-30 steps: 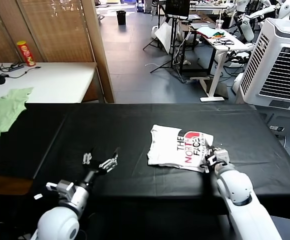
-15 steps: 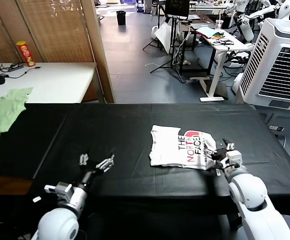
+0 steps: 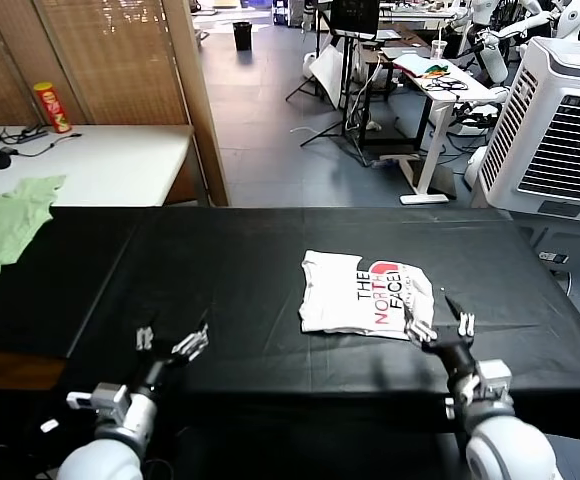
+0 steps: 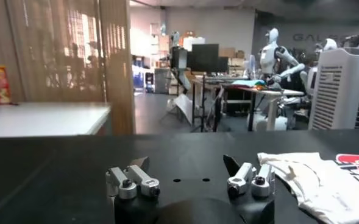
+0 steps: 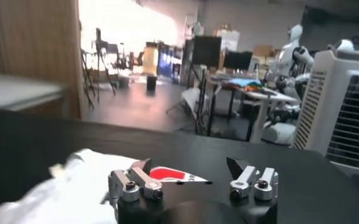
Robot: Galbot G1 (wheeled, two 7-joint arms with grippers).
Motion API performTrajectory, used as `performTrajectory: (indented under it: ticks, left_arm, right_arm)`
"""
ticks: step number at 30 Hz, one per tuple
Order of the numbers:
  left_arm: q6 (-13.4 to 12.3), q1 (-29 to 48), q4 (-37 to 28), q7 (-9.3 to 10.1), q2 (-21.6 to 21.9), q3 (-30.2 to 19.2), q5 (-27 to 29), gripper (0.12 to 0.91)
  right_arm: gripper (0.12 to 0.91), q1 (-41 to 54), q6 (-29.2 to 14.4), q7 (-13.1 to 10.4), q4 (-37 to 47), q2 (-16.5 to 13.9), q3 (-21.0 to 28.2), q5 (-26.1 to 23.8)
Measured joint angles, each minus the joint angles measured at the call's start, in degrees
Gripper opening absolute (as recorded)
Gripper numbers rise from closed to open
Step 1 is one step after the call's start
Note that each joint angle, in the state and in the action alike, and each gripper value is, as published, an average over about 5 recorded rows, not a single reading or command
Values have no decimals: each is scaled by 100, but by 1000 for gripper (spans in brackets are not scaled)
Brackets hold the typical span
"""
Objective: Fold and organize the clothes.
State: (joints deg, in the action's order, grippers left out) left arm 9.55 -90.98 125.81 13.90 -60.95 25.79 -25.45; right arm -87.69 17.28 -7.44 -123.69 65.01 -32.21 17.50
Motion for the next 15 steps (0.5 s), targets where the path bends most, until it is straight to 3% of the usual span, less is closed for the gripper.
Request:
performTrajectory:
  ticks: [4, 11, 13, 15]
  left_arm:
    - [-74, -215, 19, 3, -52, 14, 72, 798]
    - [-141, -419, 61, 3, -116, 122, 126, 798]
    - [-157, -460, 65, 2, -128, 168, 129, 798]
    - [-174, -491, 62, -1, -140, 206, 135, 798]
  right_arm:
    - [798, -178, 205, 152, 40, 18, 16, -308]
    - [798, 260, 514, 866, 401, 11, 308, -301]
    - [798, 437, 567, 936, 520, 18, 391, -191]
    - [798, 577, 655, 850, 631, 38, 435, -44]
